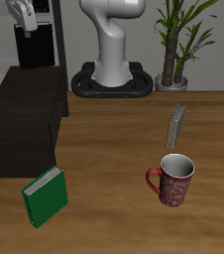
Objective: Place the black book upright on top of the shelf and place the yellow book flat on top of the shelf
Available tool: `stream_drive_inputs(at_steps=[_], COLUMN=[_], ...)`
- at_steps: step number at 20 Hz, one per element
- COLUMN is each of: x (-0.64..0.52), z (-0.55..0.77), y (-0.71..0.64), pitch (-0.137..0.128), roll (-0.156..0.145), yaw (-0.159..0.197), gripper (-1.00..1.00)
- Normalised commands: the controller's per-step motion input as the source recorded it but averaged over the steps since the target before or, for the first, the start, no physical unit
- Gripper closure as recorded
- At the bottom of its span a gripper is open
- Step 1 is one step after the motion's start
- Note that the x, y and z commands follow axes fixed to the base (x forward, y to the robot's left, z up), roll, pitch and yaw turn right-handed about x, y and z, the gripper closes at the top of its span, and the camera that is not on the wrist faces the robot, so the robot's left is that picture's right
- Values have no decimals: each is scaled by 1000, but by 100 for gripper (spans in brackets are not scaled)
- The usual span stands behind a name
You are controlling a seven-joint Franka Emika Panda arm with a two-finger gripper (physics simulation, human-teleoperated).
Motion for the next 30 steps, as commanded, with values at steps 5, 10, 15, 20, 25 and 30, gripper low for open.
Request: stream_drive_inputs(at_steps=[5,10,15,20,25,30], x=[-28,79,-25,-116,-191,-185], z=[-146,-220,-126,122,298,283], y=[-141,-79,-24,-30,-86,23], pitch=[3,62,22,-8,-32,-30], roll=[-23,-35,-20,-42,-59,-44], yaw=[-26,-16,-17,53,54,82], gripper=[100,-100,-100,-100,-100,-100])
